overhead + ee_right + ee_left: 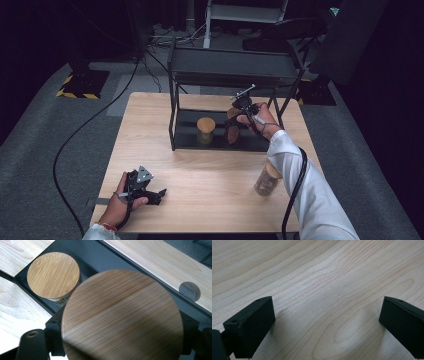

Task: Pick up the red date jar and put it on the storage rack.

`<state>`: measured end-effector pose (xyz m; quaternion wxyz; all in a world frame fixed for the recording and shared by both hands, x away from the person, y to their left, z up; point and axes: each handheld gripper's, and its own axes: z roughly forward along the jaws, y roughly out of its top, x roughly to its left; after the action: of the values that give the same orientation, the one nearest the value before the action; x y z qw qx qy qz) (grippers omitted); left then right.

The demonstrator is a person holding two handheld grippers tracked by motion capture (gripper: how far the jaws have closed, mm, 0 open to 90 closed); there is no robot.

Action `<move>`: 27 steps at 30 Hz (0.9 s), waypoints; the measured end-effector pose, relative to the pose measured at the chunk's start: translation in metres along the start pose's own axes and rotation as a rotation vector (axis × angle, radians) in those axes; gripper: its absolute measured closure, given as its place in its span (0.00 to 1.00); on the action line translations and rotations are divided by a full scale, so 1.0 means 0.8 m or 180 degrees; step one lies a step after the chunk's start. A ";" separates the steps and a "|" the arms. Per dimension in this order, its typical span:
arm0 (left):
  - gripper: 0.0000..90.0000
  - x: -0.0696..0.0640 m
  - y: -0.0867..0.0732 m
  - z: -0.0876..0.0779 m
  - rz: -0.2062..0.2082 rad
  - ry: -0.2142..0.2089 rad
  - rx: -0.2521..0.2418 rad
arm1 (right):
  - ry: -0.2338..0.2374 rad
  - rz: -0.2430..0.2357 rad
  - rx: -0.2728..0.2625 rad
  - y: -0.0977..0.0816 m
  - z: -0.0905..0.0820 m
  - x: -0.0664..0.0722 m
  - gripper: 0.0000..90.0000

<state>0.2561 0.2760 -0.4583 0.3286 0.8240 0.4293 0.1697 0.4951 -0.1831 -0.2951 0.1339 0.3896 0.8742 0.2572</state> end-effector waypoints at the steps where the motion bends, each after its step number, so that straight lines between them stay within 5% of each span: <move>1: 0.00 0.000 0.000 0.000 0.0000 0.0000 0.0000 | -0.0025 -0.0011 -0.0011 0.000 0.000 0.002 0.20; 14: 0.00 0.000 0.000 0.000 0.0001 0.0000 0.0000 | -0.0180 -0.0116 0.0012 -0.004 0.002 0.010 0.06; 27: 0.00 0.000 0.000 0.000 0.0003 -0.0002 0.0000 | -0.0138 -0.0130 -0.0039 -0.014 0.000 0.002 0.03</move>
<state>0.2563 0.2762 -0.4583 0.3287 0.8242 0.4289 0.1696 0.4875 -0.1881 -0.3012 0.1605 0.3763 0.8772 0.2512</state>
